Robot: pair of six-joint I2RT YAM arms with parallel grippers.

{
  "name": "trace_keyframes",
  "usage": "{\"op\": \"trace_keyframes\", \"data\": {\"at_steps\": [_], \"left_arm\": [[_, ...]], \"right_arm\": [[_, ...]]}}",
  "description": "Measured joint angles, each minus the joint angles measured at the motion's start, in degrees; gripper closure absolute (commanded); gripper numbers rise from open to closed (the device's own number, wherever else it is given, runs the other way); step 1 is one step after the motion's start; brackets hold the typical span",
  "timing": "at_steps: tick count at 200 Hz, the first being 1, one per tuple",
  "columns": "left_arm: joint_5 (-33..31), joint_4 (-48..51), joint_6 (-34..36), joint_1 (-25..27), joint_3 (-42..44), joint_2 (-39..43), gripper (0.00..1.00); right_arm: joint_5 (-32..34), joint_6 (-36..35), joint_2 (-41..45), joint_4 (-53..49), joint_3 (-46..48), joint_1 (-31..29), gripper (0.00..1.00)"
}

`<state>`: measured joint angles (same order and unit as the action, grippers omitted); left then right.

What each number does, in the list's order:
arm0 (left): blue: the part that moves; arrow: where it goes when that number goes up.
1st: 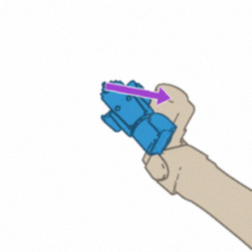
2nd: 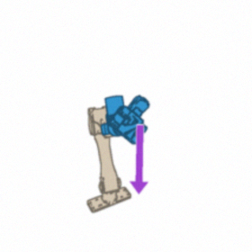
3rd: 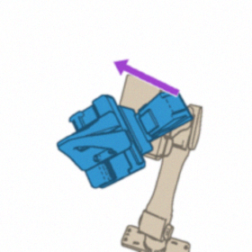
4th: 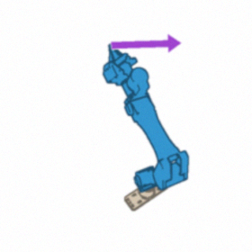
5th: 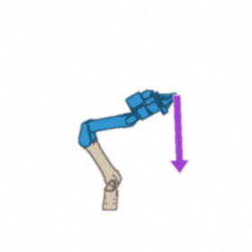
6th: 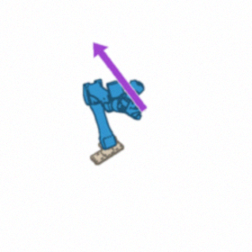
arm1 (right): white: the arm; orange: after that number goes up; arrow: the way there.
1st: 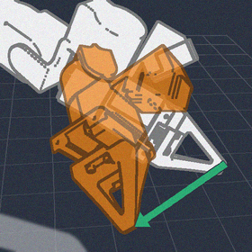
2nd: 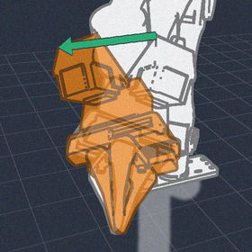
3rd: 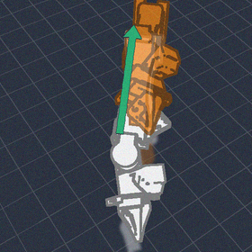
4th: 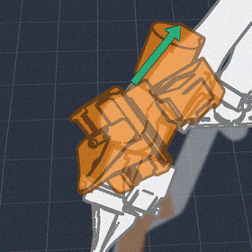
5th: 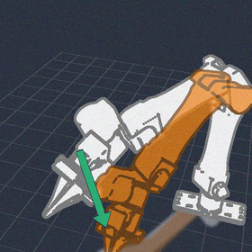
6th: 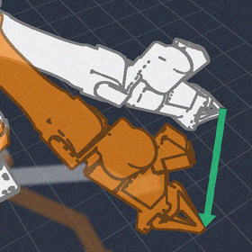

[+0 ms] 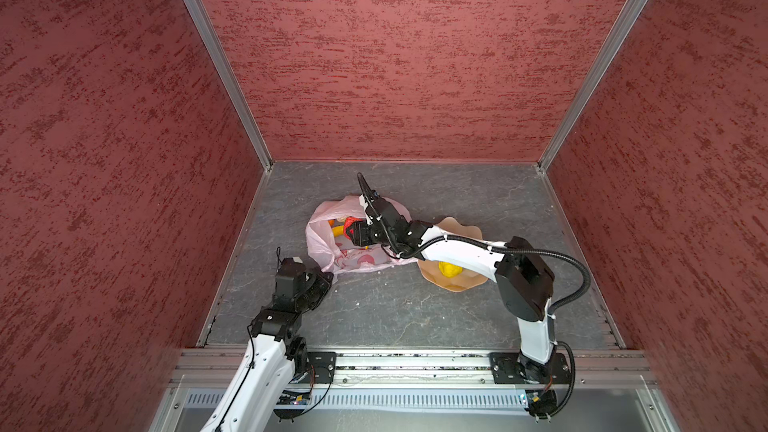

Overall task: Take the fake fruits out of the plastic bag
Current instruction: 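Lift the red apple up out of the bag with the right gripper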

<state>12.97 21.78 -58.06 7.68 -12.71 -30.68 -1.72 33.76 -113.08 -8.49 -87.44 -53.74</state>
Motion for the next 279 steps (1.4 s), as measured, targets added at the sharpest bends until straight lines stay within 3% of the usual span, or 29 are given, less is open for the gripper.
{"op": "trace_keyframes", "data": {"at_steps": [94, 175, 279], "left_arm": [[0.02, -0.33, 0.0, 0.0, -0.28, 0.13, 1.0], [0.02, 0.17, -0.02, 0.07, -0.37, 1.29, 1.0], [0.0, 0.59, -0.02, 0.07, -0.37, 2.58, 1.0]], "right_arm": [[-3.1, -4.55, 3.43, -3.48, 0.85, 0.0, 0.51], [-6.32, -6.84, -4.24, -3.26, -1.6, 0.0, 0.51], [-4.17, -25.29, -0.92, -4.28, -5.46, 0.0, 0.51]]}}
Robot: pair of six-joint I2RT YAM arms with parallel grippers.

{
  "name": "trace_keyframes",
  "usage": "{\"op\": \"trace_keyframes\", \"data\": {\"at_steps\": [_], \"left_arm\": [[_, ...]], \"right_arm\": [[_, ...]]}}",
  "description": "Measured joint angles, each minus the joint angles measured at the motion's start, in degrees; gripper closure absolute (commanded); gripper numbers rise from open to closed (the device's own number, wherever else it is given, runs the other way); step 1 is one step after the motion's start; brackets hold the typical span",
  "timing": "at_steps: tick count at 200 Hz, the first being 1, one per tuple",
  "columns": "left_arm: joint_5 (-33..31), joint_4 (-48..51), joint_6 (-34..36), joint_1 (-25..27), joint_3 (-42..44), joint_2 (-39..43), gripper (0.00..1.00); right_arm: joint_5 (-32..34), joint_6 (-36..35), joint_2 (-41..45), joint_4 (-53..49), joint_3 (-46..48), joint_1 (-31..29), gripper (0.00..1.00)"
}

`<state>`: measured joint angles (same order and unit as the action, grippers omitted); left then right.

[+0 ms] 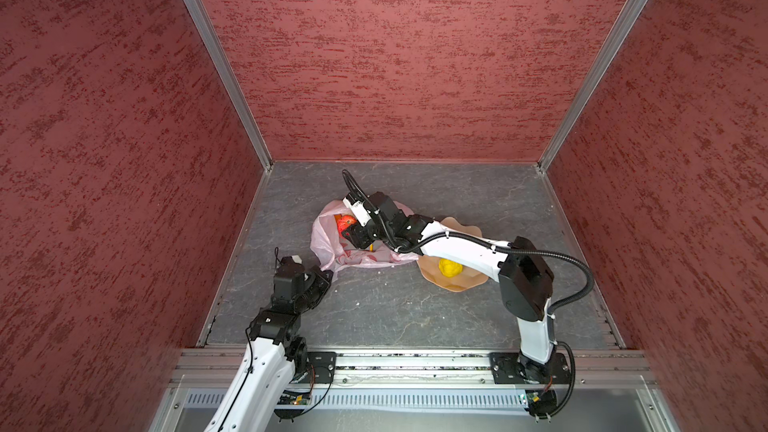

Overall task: Take the fake fruits out of the plastic bag
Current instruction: 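Lift the red apple up out of the bag with the right gripper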

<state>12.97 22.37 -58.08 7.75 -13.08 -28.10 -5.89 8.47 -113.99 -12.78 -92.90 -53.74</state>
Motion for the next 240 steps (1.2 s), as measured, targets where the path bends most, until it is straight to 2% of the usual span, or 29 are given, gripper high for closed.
{"op": "trace_keyframes", "data": {"at_steps": [73, 137, 240], "left_arm": [[-0.09, 1.2, -0.02, 0.0, 0.02, 0.42, 1.0], [-0.11, 1.2, -0.02, 0.0, 0.11, 0.42, 1.0], [-0.09, 1.18, -0.02, 0.0, 0.15, 0.35, 1.0]], "right_arm": [[0.07, -5.77, 2.56, 4.42, 1.57, 0.0, 0.52], [2.75, -7.21, 5.46, 9.57, 1.57, 0.0, 0.55], [18.14, -7.58, 5.01, 15.67, 1.22, 1.18, 0.56]]}}
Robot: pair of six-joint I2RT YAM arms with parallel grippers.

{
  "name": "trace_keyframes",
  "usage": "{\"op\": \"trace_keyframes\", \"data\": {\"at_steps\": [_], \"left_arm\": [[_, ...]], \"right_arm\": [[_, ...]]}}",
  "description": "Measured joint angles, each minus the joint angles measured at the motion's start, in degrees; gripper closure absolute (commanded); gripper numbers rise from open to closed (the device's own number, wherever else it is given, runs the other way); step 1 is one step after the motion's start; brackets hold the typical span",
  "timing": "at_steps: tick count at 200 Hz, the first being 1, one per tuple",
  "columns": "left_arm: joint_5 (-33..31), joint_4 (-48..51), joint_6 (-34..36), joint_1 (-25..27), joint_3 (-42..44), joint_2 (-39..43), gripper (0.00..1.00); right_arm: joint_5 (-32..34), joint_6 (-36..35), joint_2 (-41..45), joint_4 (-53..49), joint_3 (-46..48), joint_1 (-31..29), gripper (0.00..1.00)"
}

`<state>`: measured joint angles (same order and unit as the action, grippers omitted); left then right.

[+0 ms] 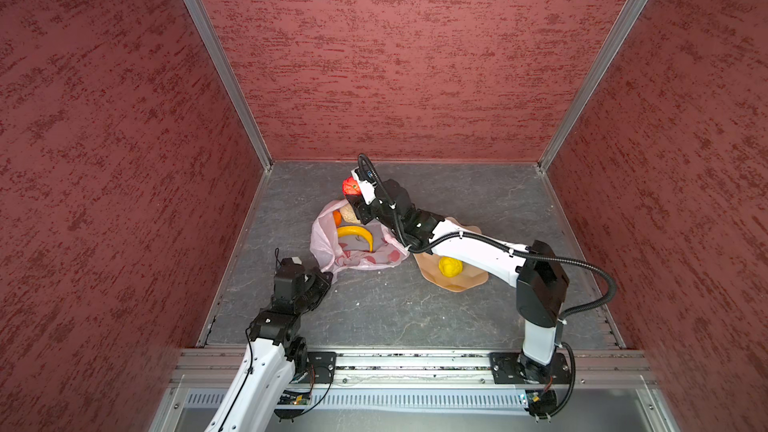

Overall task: Take the fake fruits out of the plastic bag
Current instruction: 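Lift the red apple up out of the bag with the right gripper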

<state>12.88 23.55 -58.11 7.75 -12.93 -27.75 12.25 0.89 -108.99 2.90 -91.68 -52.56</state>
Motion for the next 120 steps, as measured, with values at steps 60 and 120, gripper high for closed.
{"op": "trace_keyframes", "data": {"at_steps": [60, 120], "left_arm": [[-0.11, -0.07, 0.02, 0.0, 0.04, -0.46, 1.0], [-0.17, -0.02, 0.02, 0.0, 0.39, -0.31, 1.0]], "right_arm": [[2.86, -1.64, -0.5, 0.55, -2.12, 2.29, 0.56], [6.08, -2.23, 0.13, 0.7, -1.88, 4.33, 0.57]]}}
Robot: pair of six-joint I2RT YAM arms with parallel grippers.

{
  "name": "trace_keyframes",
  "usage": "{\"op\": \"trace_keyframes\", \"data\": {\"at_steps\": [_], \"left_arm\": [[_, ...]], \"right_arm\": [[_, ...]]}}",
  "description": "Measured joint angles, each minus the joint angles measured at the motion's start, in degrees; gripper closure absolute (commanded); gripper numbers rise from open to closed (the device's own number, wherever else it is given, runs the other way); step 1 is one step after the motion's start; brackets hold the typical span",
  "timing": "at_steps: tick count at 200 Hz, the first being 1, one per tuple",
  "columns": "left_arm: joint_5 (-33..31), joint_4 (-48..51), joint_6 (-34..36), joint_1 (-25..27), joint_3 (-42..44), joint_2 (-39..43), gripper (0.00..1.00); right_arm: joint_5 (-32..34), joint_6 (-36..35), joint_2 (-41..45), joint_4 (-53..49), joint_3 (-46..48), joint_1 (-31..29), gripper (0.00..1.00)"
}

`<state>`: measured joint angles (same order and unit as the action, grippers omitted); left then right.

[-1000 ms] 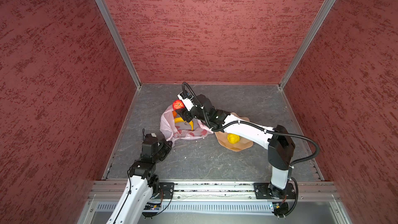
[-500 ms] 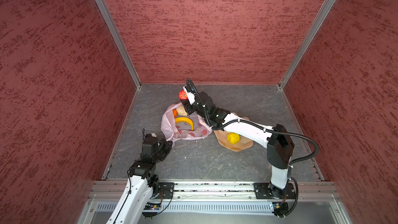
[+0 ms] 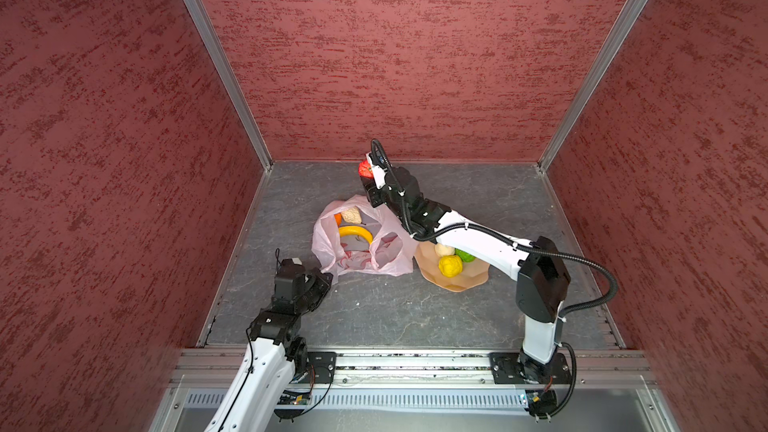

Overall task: Take the fake fruits out of the plastic bag
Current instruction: 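Lift the red apple up out of the bag with the right gripper, then carry the red apple over the pink bowl and lower it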

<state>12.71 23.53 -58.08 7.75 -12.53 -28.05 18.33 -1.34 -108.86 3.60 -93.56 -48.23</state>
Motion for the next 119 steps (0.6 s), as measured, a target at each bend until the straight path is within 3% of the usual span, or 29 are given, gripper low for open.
{"op": "trace_keyframes", "data": {"at_steps": [66, 119], "left_arm": [[0.07, -0.61, -0.02, 0.04, 0.02, -0.96, 1.0], [0.07, -1.84, -0.02, 0.09, 0.02, -3.1, 1.0]], "right_arm": [[5.03, 2.54, 12.66, -3.58, 13.44, 1.44, 0.58], [8.28, 11.1, 24.09, -13.49, 27.41, 1.57, 0.57]]}}
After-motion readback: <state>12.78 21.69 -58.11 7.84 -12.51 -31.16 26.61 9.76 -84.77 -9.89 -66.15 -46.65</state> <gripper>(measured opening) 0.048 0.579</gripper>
